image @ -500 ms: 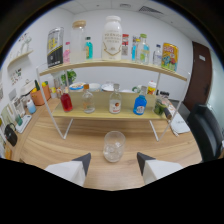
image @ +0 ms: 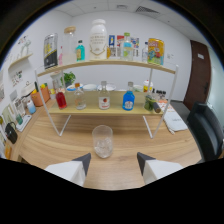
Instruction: Make me a cup of Mojito.
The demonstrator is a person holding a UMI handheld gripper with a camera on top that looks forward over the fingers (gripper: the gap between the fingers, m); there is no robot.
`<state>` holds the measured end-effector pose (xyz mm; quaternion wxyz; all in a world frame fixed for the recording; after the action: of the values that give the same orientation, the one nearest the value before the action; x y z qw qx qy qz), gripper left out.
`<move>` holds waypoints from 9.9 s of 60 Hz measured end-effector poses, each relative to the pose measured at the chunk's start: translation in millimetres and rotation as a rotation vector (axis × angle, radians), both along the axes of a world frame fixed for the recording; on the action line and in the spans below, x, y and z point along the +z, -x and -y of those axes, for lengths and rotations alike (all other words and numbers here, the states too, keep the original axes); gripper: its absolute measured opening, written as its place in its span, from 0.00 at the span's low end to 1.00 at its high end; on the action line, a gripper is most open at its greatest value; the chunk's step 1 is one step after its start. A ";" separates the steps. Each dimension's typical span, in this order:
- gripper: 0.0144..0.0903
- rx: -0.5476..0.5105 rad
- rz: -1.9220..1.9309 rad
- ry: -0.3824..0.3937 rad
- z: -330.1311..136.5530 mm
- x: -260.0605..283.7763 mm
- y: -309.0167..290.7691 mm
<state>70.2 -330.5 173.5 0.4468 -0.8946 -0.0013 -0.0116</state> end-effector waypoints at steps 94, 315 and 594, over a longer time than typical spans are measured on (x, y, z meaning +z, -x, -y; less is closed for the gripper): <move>0.03 -0.039 -0.002 0.124 -179.1 -7.8 -154.6; 0.03 -0.017 -0.035 0.174 -63.7 -170.7 -205.7; 0.26 0.585 1.558 -0.200 -118.8 53.2 -33.6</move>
<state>103.8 -211.8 226.7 0.3802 -0.5505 -0.5407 -0.5100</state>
